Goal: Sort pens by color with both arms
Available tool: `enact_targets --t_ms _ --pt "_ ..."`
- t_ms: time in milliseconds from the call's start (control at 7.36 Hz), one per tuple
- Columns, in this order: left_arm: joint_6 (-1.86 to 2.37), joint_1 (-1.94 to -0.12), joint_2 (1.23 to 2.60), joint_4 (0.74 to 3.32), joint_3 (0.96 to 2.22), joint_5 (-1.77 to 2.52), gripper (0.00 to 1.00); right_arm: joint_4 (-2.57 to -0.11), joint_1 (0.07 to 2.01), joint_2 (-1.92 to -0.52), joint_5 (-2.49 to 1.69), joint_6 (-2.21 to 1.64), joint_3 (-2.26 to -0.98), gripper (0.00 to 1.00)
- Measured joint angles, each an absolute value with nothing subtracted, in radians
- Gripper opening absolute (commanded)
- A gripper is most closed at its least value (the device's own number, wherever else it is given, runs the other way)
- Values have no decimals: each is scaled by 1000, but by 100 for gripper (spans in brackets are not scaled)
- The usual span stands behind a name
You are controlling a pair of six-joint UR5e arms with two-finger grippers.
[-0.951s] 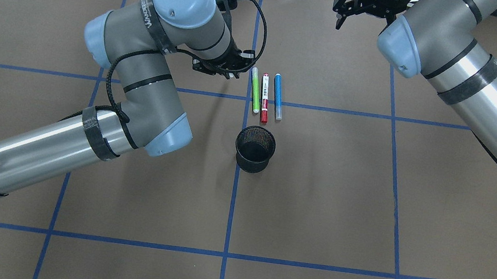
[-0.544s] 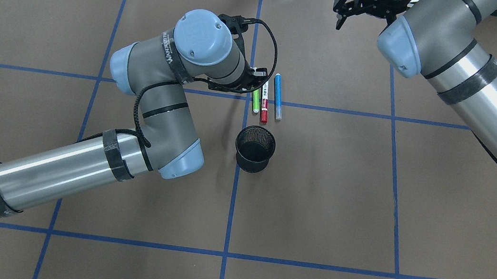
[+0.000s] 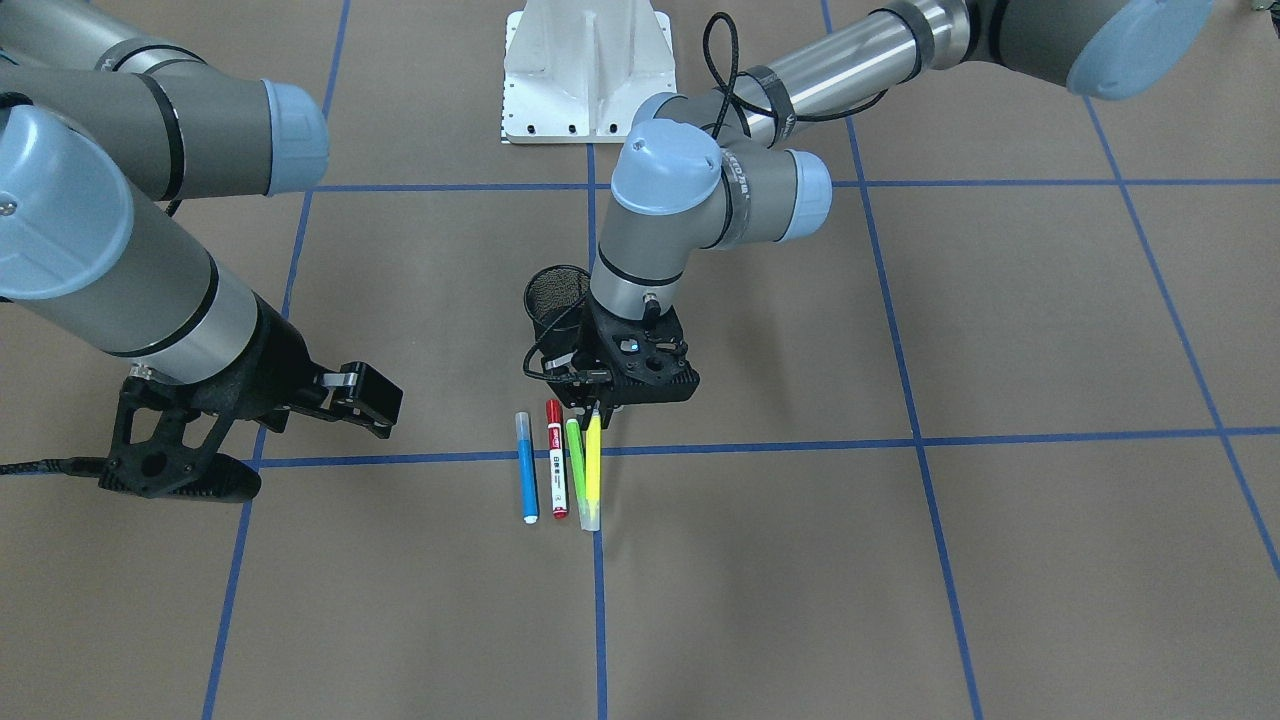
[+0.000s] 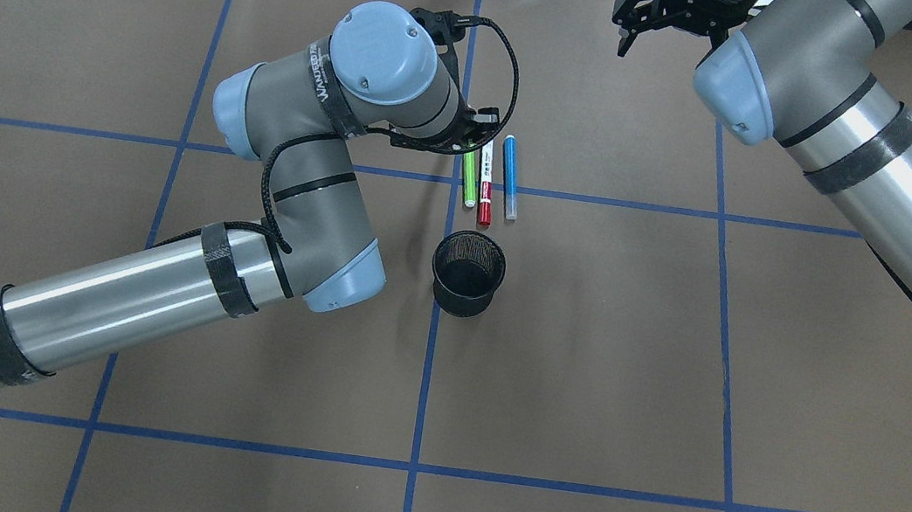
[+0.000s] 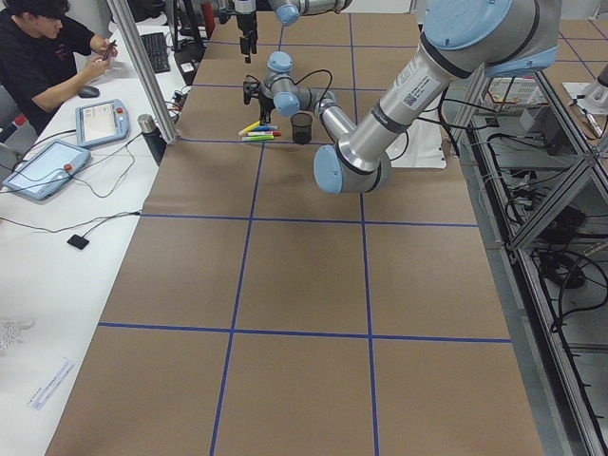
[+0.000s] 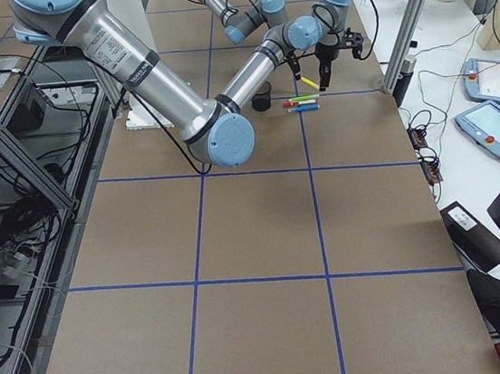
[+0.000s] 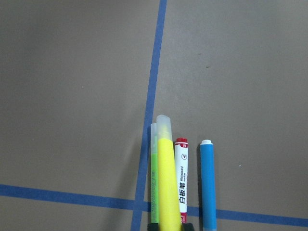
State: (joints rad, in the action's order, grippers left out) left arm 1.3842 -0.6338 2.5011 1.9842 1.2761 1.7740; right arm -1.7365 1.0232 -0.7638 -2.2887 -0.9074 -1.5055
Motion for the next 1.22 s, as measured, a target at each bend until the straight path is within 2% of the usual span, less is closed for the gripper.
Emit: enact_targets --t_ms 272,408,544,816,951,1223 --pt "1369 -644 2501 1980 1257 1775 24 -1733 1023 -764 -2289 -905 -1505 98" --pt "1356 -644 2500 1980 1243 1775 33 -1726 1024 -765 -2289 -902 -1504 98" --pt "1346 -643 2501 1980 1236 1777 50 -1721 1024 -765 -2289 -900 -1504 98" --pt "1317 -642 2503 1981 1235 1780 90 -1717 1025 -765 -2291 -894 -1505 98" --pt "1290 -641 2504 1981 1236 1782 99 -1716 1026 -765 -2291 -890 -1505 98" --pt "1237 -656 2505 1975 1244 1839 99 -1691 1026 -769 -2291 -885 -1506 98"
